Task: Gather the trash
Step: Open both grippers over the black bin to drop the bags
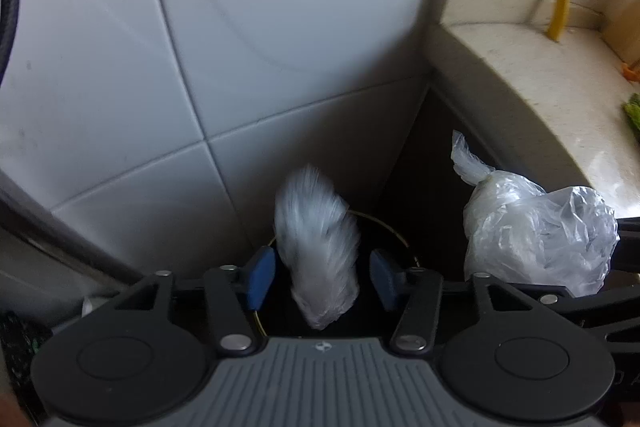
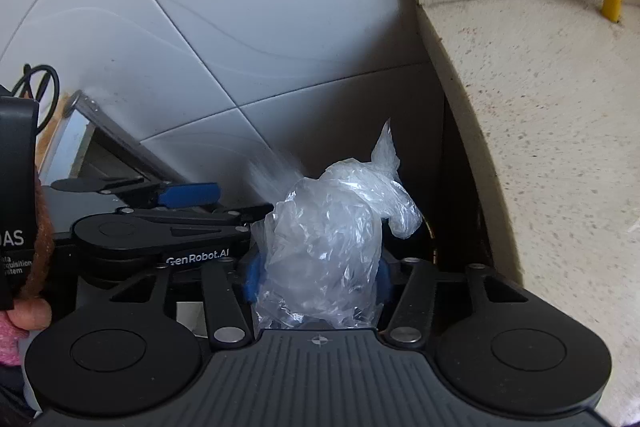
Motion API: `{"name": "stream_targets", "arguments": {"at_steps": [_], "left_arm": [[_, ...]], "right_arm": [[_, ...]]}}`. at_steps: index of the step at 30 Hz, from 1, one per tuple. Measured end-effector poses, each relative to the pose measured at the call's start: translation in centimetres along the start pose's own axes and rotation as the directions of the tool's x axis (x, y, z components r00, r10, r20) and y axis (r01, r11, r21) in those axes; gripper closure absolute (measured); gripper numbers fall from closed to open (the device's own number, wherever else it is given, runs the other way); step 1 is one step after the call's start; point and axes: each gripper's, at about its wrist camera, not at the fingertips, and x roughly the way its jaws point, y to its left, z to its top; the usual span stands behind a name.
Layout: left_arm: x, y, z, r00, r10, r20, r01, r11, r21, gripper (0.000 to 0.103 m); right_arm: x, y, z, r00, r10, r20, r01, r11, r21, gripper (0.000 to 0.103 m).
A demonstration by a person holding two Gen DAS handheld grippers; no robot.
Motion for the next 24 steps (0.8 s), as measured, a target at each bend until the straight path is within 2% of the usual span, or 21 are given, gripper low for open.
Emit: {"name": "stream_targets", "arguments": {"at_steps": [5,13,24], "left_arm": [[1.1,0.9,0.2,1.000,-0.002,-0.025,0.001,0.999,-0.038,0.048],[1.0,2.4,0.3,1.000,-0.010,-0.009,0.009,0.994,-0.108,0.047],[0.6,1.8,0.5,0.999,-0.032,0.031,0.034,0.997,-0.072,0.046]], "right_arm": [[1.6,-0.5,0.3,1.000,0.004,-0.027,-0.004,1.000,0.011,0.032],[2.2,-0.7,-0.2,0.998,-0.011,-0.059,0.012,1.000,0.023,0.032],[-2.1,-0.7,-1.0,0.999,-0.048,0.010,0.047,0.998,0.041,0.029]]}}
